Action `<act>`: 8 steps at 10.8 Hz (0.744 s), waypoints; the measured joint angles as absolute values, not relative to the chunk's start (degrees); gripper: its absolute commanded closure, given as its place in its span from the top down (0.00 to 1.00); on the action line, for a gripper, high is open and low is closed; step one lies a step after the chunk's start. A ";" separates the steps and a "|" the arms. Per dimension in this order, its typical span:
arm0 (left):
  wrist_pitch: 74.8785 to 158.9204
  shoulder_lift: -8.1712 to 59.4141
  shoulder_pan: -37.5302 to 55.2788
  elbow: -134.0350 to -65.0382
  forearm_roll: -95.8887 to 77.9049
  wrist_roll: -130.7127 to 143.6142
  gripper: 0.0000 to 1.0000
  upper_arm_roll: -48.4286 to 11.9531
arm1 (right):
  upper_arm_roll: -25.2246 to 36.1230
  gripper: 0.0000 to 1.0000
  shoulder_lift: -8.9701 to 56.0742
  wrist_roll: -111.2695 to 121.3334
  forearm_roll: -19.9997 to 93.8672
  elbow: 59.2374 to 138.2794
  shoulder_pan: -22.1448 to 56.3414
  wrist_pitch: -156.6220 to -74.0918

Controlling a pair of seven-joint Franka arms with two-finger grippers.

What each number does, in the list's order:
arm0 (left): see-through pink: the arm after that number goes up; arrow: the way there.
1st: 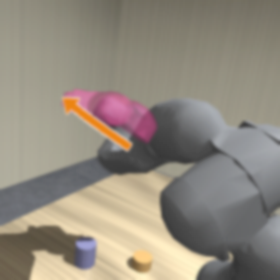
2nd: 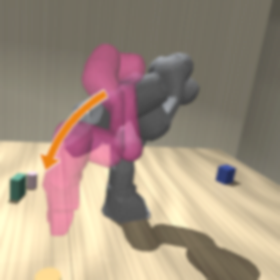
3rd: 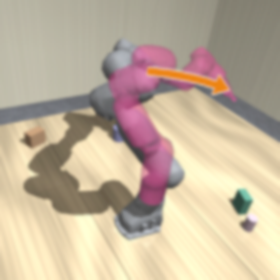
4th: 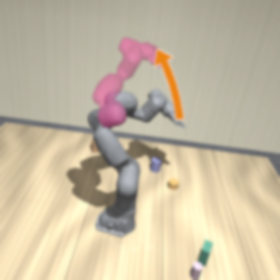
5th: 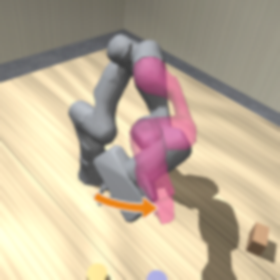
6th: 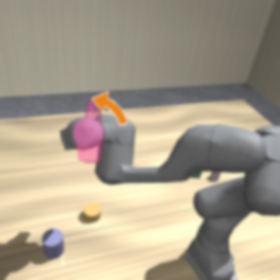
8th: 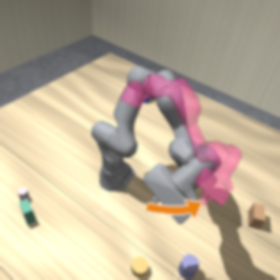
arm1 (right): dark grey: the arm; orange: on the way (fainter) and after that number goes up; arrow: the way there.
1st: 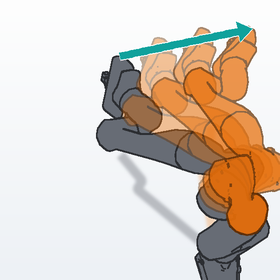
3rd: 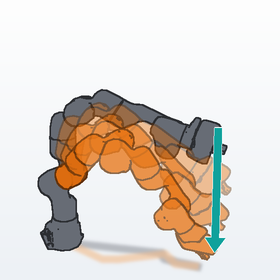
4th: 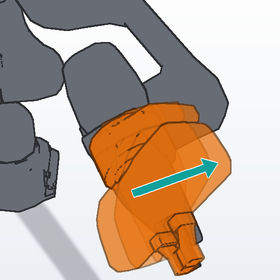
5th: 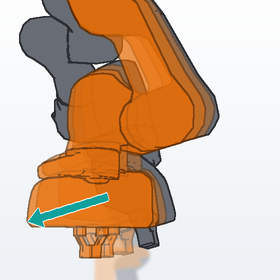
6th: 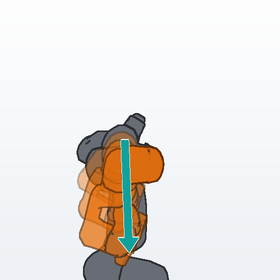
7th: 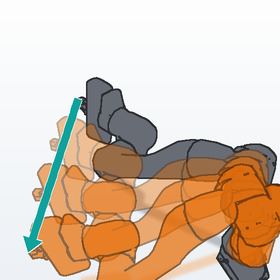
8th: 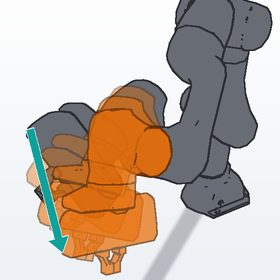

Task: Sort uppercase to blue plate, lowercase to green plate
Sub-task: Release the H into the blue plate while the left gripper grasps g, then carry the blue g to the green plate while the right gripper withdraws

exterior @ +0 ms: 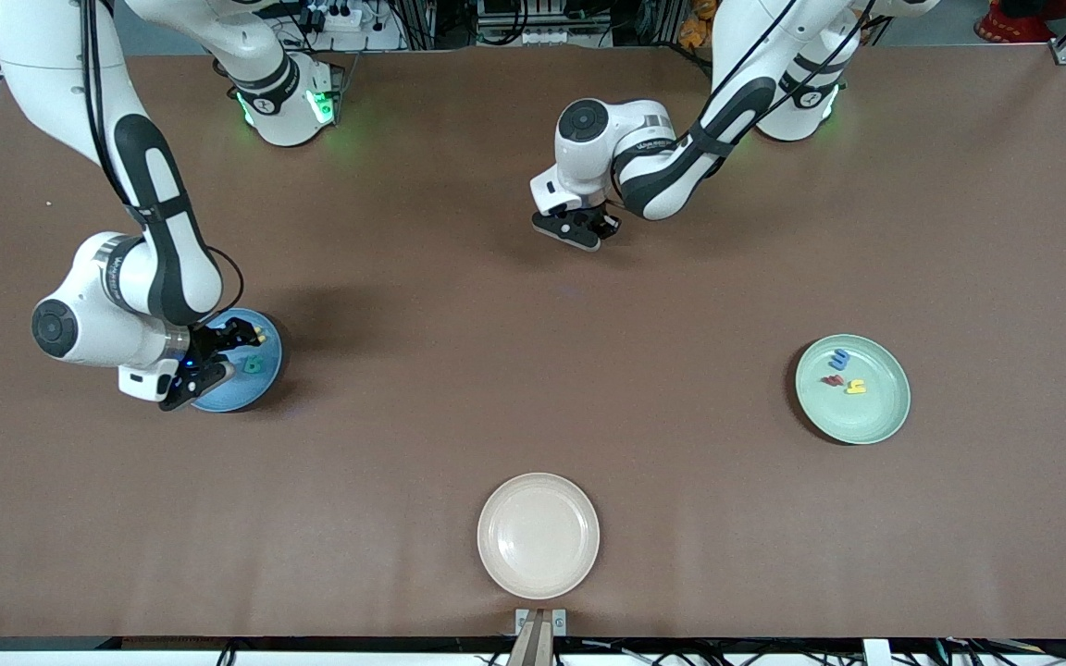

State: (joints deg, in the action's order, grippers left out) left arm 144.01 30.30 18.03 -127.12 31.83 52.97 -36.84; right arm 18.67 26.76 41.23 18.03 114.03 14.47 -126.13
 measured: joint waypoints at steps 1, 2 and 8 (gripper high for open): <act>144.02 30.23 17.87 -126.69 31.94 52.98 0.00 -36.13 | 18.67 0.71 26.20 37.15 15.80 112.92 14.49 -125.55; 144.03 29.89 17.37 -126.03 32.18 52.98 0.00 -35.24 | 18.66 0.72 25.42 32.35 13.81 111.40 14.56 -123.39; 143.95 22.45 8.24 -121.34 32.08 53.05 0.00 -34.72 | 18.58 0.94 20.73 15.56 8.80 100.08 14.66 -112.29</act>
